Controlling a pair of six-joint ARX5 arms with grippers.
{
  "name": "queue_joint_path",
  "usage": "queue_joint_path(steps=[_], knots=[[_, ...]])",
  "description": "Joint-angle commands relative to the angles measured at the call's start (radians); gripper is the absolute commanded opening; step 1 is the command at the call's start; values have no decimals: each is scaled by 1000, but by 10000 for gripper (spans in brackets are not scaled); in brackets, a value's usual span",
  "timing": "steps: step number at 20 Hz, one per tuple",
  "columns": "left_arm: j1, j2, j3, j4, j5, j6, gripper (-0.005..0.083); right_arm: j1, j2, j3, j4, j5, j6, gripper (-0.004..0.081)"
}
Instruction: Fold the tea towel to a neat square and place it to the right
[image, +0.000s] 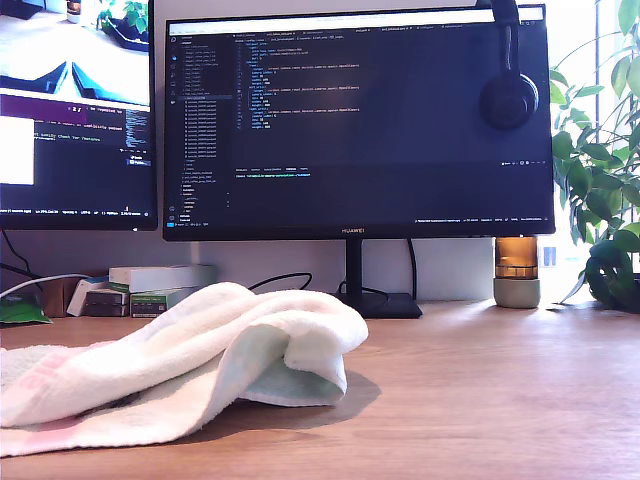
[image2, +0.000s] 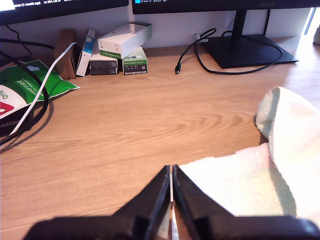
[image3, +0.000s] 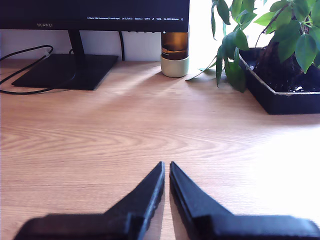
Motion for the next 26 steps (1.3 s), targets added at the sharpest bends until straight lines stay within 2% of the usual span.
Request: queue_joint_path(steps=[1,7,9,12,18,22,26], knots=[[-19,-5,-11,77,13,-5,-19,-1,5,-11,22,-11,28,17],[-19,-5,-11,95,14,-5,-19,-1,5,-11,25,-18,29,17],[-19,-5,-11,124,42,-29,-19,-1,5,-11,32,-87,32,7],[-27,-2,-11,148,122,-31,-19,16,5,-11,83,-209,176,-13],[-83,5,-10,150,142,-54,-19,119,6,-5,130,-293,232,-13],[-135,53,8,152,142,-54,-19,200,28,19,119,-299,239,-13],[-193,172,65,151,142,-38,-19,280,103,48,110,-299,238,-13]])
